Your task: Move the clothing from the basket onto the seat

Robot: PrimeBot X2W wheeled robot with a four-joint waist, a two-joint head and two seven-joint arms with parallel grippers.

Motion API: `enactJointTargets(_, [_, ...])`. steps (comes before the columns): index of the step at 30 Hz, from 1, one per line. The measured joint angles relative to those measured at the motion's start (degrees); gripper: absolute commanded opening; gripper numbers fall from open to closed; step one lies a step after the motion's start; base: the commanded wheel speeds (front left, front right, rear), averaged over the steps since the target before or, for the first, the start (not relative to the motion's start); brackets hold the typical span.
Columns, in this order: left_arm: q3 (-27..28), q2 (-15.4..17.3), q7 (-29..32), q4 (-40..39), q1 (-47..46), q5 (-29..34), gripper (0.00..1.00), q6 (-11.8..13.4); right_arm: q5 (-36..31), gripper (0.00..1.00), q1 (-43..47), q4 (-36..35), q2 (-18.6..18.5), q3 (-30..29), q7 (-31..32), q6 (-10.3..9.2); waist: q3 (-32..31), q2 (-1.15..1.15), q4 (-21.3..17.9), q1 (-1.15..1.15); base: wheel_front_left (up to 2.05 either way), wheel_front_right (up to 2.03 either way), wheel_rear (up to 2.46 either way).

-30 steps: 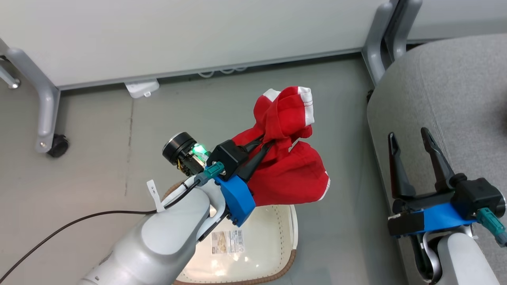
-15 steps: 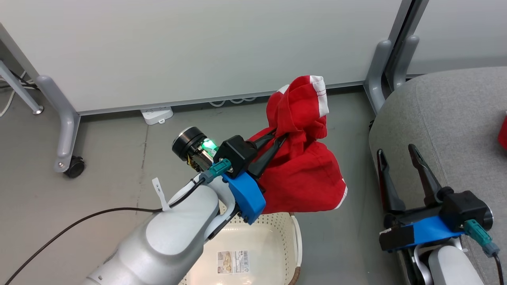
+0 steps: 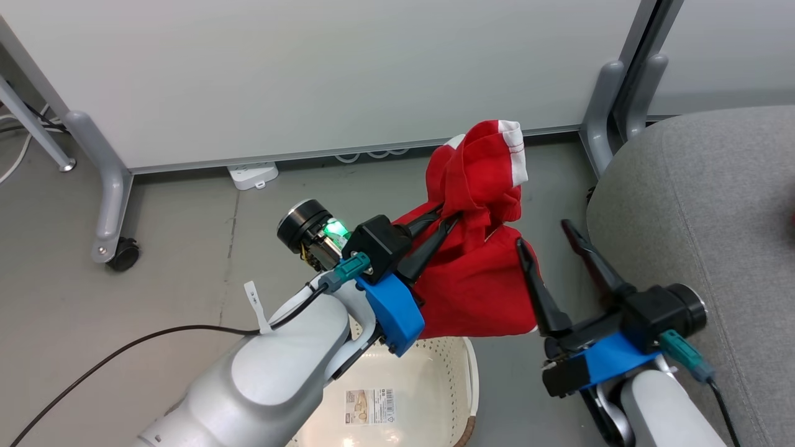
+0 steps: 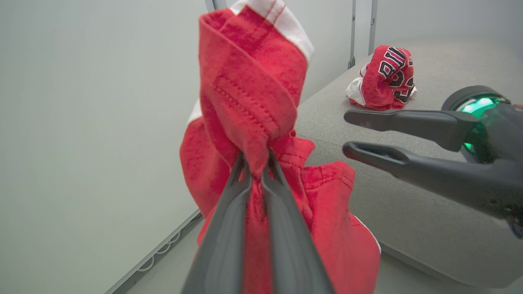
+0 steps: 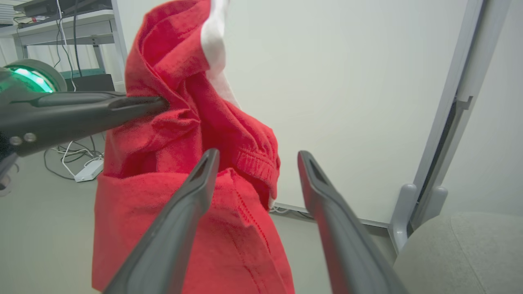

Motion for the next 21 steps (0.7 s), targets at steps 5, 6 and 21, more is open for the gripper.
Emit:
enactJointTargets(5, [-0.40, -0.19, 0.07, -0.38, -0.26, 0.00, 0.00, 0.00, 0.60, 1.00, -3.87, 2.80, -0.78, 5.88, 0.00, 0.00, 0.82, 0.00, 0.55, 0.00, 0.00, 0.00, 0.00])
enactJointTargets(6, [-0.43, -0.25, 0.07, -0.42, -0.44, 0.00, 0.00, -0.01, 0.74, 1.00, -4.69, 3.60, -0.93, 6.95, 0.00, 0.00, 0.97, 0.00, 0.65, 0.00, 0.00, 0.00, 0.00])
enactJointTargets(21, [-2.50, -2.11, -0.08, -0.56, -1.81, 0.03, 0.00, -0.96, 2.47, 1.00, -16.01, 17.29, -1.54, 17.82, 0.00, 0.01, 2.55, 0.00, 2.34, 0.00, 0.00, 0.00, 0.00])
